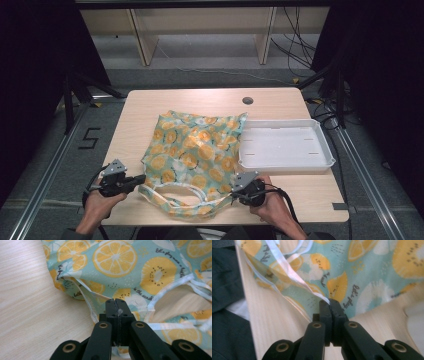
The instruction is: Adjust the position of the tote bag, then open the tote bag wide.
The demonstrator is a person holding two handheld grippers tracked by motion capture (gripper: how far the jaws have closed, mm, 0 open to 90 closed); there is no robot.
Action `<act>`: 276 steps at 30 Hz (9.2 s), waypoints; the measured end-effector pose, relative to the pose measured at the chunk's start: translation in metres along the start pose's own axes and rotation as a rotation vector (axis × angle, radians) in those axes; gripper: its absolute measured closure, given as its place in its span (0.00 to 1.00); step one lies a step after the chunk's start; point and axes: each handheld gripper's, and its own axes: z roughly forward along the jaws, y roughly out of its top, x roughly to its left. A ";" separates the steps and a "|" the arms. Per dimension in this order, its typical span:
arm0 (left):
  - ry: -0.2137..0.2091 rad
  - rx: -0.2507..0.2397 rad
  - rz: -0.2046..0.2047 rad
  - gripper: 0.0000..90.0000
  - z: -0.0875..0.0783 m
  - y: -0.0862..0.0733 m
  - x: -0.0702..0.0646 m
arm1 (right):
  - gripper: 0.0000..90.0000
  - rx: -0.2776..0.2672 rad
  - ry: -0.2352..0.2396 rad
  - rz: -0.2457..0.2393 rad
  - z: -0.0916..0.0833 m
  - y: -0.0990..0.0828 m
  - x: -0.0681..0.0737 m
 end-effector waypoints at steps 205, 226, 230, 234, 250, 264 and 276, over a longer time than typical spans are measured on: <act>0.107 -0.131 0.176 0.99 0.055 0.136 0.021 | 1.00 -0.274 -0.051 0.136 -0.022 0.039 -0.099; 0.084 0.022 0.063 0.98 0.108 0.122 0.038 | 0.59 -0.280 -0.226 0.102 -0.047 0.064 -0.087; 0.090 0.022 0.065 0.98 0.108 0.122 0.037 | 0.51 -0.293 -0.125 0.051 -0.044 0.079 -0.065; 0.090 0.028 0.058 0.98 0.109 0.121 0.037 | 0.43 -0.212 -0.113 -0.014 -0.016 0.090 -0.045; 0.069 0.029 0.078 0.95 0.110 0.121 0.032 | 0.88 -0.066 -0.164 -0.034 0.029 0.078 -0.056; 0.126 -0.010 0.380 0.50 0.036 0.123 -0.017 | 1.00 -0.355 -0.022 0.103 -0.011 0.089 -0.091; 0.236 0.051 0.511 0.35 0.094 0.124 -0.052 | 1.00 -0.407 0.006 0.138 -0.011 0.100 -0.098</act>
